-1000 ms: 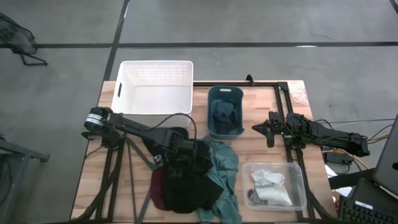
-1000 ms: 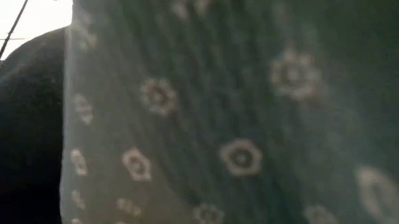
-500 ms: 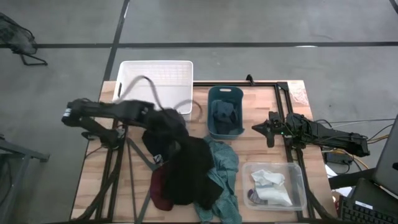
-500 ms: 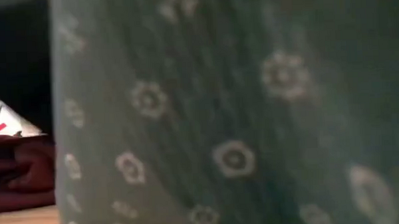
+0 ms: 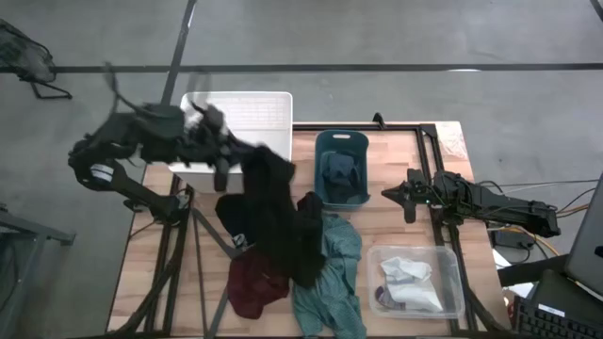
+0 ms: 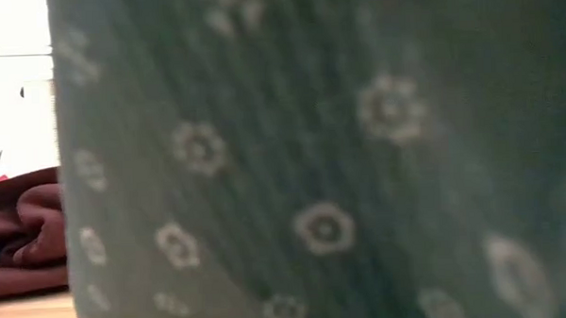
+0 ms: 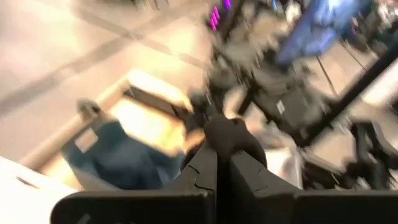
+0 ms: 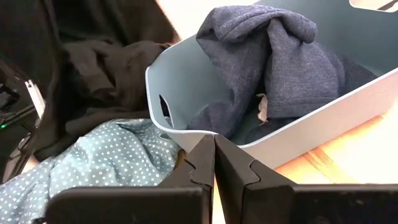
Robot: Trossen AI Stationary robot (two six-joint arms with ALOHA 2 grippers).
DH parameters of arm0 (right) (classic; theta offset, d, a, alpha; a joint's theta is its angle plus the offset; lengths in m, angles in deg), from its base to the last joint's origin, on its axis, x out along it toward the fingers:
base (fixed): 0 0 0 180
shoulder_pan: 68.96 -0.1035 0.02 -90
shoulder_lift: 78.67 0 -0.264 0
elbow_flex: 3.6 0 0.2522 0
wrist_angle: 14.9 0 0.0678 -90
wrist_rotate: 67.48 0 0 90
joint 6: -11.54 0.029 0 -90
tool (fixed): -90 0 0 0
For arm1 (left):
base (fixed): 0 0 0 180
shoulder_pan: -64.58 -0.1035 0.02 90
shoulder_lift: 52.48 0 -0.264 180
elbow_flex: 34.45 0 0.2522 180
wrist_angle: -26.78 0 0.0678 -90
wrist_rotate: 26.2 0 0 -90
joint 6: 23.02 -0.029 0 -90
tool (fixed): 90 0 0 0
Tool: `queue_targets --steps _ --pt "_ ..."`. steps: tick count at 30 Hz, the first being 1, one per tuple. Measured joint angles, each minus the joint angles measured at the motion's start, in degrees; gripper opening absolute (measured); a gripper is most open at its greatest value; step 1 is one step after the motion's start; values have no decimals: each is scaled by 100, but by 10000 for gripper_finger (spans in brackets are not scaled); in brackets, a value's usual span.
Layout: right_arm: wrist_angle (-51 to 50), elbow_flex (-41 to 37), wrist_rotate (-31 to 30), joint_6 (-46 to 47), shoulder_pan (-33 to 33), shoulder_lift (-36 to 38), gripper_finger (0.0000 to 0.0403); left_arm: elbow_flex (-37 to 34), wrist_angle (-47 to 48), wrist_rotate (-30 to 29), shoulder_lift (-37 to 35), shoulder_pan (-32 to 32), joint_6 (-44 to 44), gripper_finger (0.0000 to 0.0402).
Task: Pick & Place Cloths
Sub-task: Put the black shirt into the white basket
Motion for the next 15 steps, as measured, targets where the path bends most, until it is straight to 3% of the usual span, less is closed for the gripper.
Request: queue_targets --steps 7,11,15 --pt "0 0 0 0 0 0 8 1330 -344 -1411 67 0 -1199 13" --pt "0 0 0 0 0 0 8 1853 -1321 -1714 120 0 -2365 13" --pt "0 0 0 0 1 0 8 1868 -2676 -1892 53 0 -3888 13"
